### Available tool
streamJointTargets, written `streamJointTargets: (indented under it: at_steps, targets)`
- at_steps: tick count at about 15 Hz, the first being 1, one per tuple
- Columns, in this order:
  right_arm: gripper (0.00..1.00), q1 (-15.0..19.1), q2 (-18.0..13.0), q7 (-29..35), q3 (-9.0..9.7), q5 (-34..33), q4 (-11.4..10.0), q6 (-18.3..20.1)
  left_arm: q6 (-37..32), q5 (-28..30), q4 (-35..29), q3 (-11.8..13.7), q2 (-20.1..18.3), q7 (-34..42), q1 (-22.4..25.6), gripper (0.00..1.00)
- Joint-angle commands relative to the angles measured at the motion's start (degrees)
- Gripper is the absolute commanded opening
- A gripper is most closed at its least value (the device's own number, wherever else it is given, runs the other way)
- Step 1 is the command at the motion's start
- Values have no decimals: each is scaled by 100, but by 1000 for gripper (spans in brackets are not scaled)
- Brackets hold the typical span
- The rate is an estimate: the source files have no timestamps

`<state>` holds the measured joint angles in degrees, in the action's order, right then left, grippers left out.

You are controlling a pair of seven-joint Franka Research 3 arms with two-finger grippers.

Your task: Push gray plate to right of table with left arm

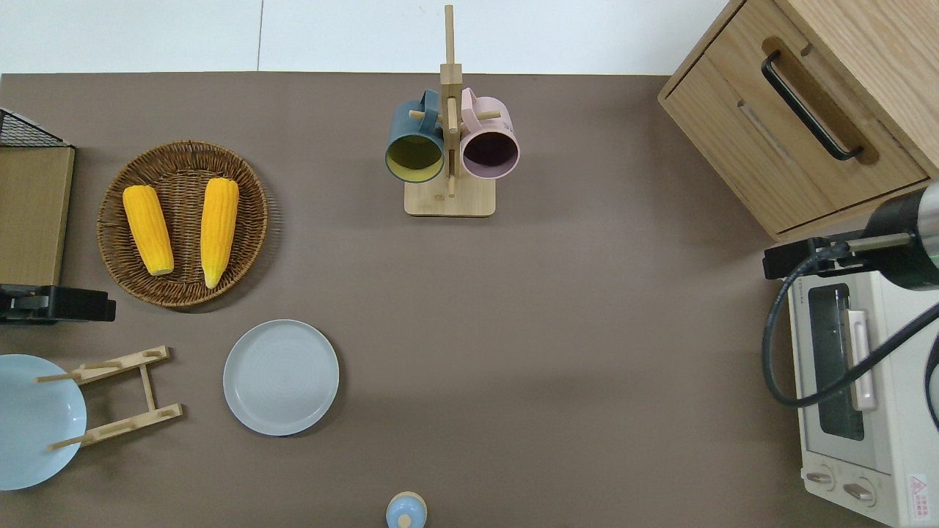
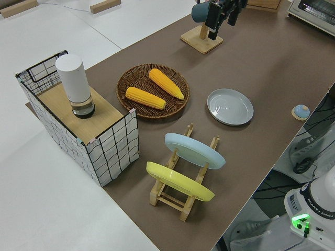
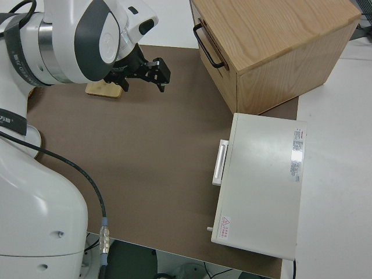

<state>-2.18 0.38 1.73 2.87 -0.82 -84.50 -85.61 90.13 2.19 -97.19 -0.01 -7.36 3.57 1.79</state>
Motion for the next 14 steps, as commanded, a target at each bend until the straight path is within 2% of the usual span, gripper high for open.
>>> streamJointTargets:
  at_steps: [1, 14]
  targets:
    - [983, 16, -20, -6, -6, 126, 30, 70, -136, 71, 60, 80, -28, -75, 32, 998]
    - [983, 16, -20, -6, -6, 126, 30, 70, -197, 53, -98, 116, -178, -85, 41, 993]
